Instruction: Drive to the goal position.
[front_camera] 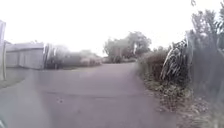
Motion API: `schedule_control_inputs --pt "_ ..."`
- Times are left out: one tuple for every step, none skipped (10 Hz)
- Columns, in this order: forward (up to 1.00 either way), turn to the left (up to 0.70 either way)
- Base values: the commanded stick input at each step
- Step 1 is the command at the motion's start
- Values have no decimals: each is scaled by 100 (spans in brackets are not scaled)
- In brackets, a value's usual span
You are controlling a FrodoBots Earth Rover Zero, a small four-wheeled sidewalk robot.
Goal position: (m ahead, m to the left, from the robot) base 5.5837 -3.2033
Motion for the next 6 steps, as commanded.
schedule_control_inputs --pt "70 -14" --pt "70 -14" --pt "70 -14" --pt "70 -14" --pt "70 -14" --pt "70 -14"
